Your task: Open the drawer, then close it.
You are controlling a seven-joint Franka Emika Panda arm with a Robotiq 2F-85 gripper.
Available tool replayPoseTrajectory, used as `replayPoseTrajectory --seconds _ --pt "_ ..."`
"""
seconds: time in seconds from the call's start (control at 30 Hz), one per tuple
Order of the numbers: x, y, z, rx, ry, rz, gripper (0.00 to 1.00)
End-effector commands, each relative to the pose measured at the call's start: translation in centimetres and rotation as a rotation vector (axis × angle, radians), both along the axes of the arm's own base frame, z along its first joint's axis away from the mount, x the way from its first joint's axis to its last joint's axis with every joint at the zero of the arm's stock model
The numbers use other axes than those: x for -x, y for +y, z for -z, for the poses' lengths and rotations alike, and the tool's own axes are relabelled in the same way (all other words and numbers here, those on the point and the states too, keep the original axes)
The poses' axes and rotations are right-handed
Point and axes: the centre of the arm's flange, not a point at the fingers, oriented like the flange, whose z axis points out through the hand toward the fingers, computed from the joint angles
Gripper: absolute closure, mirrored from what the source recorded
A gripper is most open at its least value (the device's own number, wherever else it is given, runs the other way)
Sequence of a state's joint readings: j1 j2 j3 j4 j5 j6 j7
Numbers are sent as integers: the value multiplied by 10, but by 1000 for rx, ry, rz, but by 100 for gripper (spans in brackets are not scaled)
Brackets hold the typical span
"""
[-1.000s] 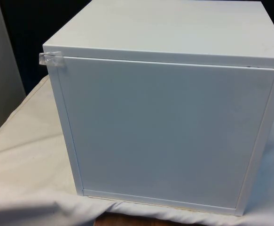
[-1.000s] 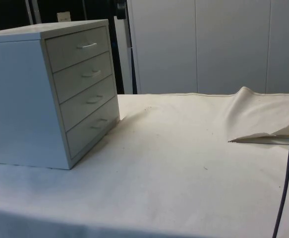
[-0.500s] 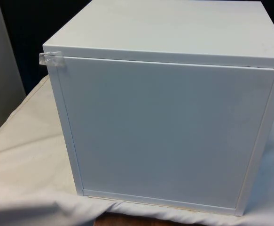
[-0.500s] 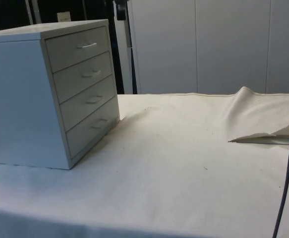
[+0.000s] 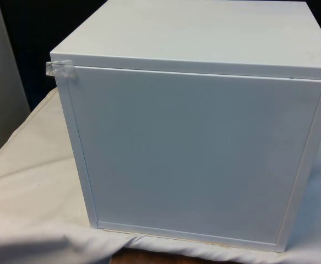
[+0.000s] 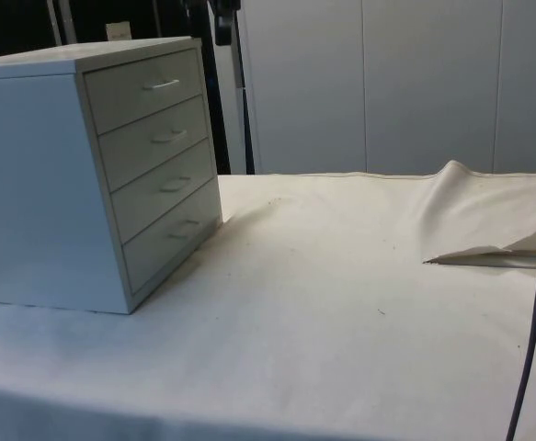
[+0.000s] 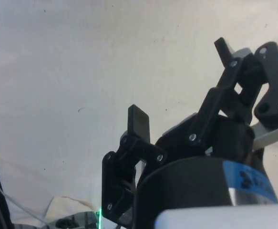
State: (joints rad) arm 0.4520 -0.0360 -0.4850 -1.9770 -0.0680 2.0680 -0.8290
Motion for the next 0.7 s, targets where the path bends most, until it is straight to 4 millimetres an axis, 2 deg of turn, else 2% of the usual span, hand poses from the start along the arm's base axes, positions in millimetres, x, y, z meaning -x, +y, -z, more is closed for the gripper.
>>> replayPoseTrajectory --seconds 0.0,0.67 --pt "-1 1 2 0 -14 -14 0" --pt "-5 8 22 18 -58 -151 0"
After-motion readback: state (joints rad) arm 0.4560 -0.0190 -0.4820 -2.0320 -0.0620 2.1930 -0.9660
